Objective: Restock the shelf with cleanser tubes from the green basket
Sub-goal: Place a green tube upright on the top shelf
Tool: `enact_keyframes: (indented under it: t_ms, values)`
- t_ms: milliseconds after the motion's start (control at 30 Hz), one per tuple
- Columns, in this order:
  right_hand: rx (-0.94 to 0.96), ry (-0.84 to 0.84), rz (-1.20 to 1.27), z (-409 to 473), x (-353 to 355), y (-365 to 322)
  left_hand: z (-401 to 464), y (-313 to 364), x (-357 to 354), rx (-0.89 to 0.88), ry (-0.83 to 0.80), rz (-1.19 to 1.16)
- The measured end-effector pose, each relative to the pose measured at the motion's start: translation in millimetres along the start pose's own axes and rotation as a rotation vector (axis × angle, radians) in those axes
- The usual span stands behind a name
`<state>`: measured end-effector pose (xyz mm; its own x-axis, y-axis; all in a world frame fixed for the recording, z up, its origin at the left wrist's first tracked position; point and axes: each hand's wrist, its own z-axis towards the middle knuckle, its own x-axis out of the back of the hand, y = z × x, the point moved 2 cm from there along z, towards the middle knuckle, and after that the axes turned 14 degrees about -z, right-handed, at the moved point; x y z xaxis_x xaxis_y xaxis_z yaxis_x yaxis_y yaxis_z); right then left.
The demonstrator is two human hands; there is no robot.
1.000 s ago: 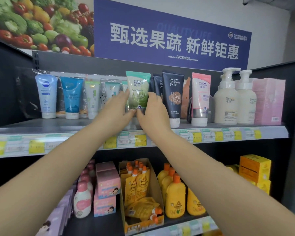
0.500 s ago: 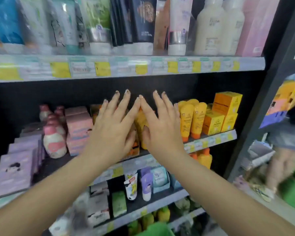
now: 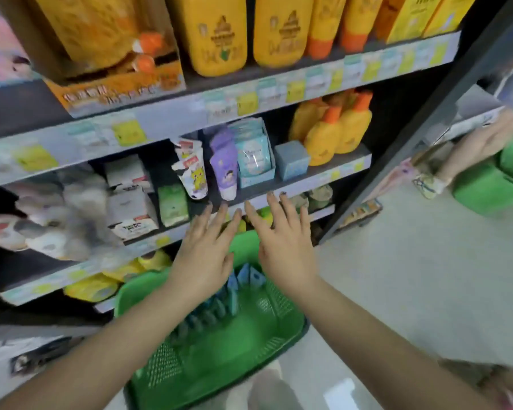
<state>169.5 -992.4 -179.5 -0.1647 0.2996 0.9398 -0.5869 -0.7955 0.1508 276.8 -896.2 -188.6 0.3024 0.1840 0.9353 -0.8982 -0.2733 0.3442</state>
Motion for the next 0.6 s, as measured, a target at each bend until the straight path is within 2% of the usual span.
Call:
enact_keyframes:
  t_ms: [100, 167, 233, 300, 433, 600]
  values:
    - [0.02, -0.087, -0.01, -29, -42, 3, -10, -11, -55, 0.134, -0.136, -0.069]
    - [0.025, -0.159, -0.008, -47, -70, 5, -17, -23, -95, 0.29, -0.264, -0.195]
    - [0.023, -0.231, -0.003, -64, -97, 6, -25, -36, -130, 0.429, -0.314, -0.282]
    - [0.035, -0.282, -0.009, -79, -121, 7, -31, -49, -166, 0.521, -0.4, -0.266]
    - [0.058, -0.303, -0.005, -94, -156, 11, -40, -73, -230, 0.678, -0.594, -0.22]
    - [0.052, -0.297, 0.058, -98, -176, 13, -44, -86, -281, 0.805, -0.695, -0.256]
